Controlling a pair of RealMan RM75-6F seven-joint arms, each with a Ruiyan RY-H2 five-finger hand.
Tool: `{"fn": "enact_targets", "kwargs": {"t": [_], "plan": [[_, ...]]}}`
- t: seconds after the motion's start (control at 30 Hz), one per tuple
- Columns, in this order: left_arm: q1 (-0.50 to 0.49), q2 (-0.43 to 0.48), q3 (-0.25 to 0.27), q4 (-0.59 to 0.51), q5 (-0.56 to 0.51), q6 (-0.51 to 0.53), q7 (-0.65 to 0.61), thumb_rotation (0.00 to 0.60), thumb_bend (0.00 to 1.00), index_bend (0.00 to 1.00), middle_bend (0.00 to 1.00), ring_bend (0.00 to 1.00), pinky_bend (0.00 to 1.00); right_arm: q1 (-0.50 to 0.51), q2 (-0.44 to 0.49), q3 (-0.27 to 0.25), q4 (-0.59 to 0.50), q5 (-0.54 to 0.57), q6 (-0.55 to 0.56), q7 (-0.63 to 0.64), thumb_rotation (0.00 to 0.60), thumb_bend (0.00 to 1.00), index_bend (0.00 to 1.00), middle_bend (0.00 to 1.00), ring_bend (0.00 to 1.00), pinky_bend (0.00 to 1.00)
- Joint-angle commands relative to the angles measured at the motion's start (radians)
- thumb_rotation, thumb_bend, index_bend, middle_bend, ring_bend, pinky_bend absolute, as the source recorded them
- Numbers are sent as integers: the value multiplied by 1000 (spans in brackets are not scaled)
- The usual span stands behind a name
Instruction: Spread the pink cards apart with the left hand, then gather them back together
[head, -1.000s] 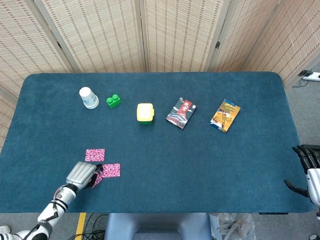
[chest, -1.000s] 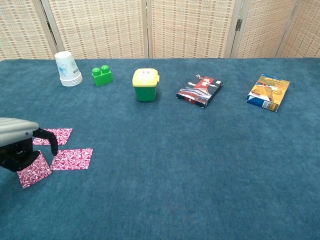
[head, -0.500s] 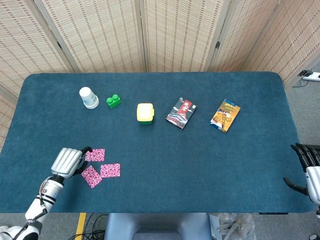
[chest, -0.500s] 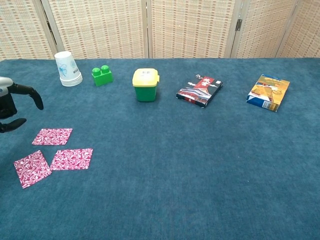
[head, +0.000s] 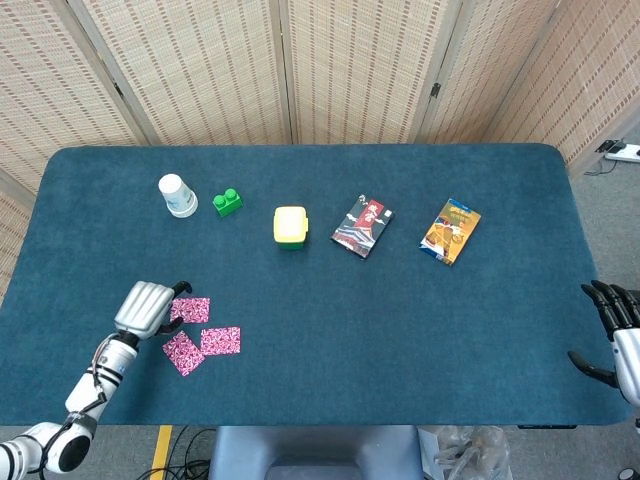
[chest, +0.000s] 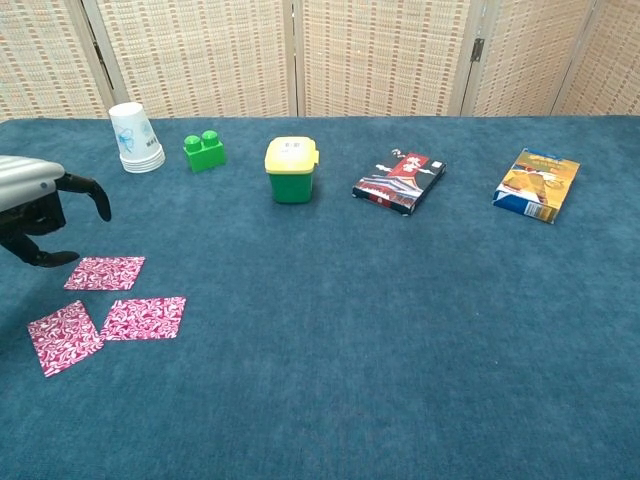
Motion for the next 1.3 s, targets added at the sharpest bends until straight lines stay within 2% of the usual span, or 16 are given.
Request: {"fn": "enact_targets", "kwargs": {"t": [0.03,0.4,1.3], "plan": [[-34,-42,-18,49,-56,-67,23,600,320,378,1000,977,1000,-1,1,-1,-1,1,0,0,600,179,109,151,114,176],[-56,-75,-25,70,-173,-132,99,600,320,289,1000,979,1000,-3,-4,-3,9,12,-6,10,600,178,109,151,114,176],[-60,-117,-16,85,-257,-127,152,600,320,306,1000,979,1000,-6,-14,-5,33,21,-10,32,600,179,109,151,114,176]]}}
